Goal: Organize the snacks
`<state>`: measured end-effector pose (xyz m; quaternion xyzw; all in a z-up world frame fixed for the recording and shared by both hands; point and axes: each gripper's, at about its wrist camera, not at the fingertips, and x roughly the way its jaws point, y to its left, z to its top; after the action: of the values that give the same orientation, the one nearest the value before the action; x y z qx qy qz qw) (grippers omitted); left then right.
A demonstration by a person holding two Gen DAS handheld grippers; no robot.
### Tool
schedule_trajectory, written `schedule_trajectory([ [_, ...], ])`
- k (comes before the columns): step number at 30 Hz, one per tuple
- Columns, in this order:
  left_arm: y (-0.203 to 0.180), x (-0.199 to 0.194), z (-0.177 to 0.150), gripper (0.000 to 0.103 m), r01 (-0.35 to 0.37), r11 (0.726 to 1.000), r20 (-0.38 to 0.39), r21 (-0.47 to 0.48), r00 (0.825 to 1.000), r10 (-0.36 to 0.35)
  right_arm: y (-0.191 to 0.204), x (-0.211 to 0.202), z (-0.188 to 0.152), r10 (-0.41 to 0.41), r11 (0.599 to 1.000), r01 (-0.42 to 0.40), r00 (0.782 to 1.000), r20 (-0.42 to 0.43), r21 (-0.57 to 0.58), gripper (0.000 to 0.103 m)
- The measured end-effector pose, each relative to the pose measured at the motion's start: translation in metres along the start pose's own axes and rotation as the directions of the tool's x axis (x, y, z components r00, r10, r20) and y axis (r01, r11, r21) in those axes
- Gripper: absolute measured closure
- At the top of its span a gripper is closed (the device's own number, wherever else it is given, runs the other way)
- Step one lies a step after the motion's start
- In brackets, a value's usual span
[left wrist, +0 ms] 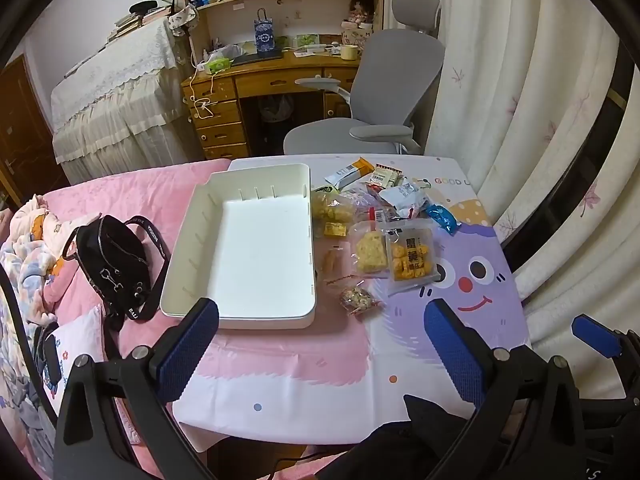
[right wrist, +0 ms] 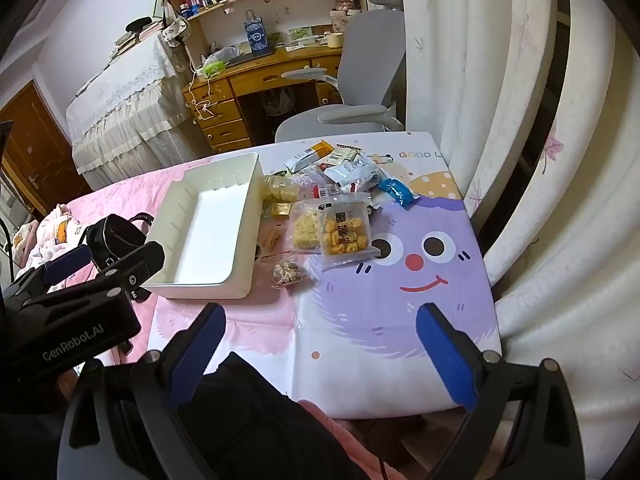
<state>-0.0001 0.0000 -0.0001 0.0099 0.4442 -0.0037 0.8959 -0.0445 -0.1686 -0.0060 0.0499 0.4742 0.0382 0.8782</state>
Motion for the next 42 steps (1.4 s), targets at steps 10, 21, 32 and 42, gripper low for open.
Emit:
schedule_trajectory([
  [10,0.0,0.0,0.0,0.001,-0.001,1.0,-0.007,0.001,1.0,0.001,0.0,0.001,0.001,-0.005,1.0,0.005,1.0,-0.001,-0.001,0.005],
  [21,0.002,0.002,-0.001,0.001,-0.001,1.0,-0.011,0.002,1.0,0.001,0.003,0.003,0.001,-0.005,1.0,0.005,1.0,-0.007,0.002,0.005],
  [32,0.005,0.009,-0.006,0.001,0.005,1.0,-0.013,0.001,1.0,-0.005,0.006,0.004,0.004,-0.005,1.0,0.005,1.0,-0.009,0.002,0.005],
  [42,0.009,0.014,-0.005,0.002,0.021,1.0,-0.043,0.018,0.999,-0.02,0.01,0.009,0.002,-0.007,1.0,0.007,1.0,-0.001,0.01,0.005],
])
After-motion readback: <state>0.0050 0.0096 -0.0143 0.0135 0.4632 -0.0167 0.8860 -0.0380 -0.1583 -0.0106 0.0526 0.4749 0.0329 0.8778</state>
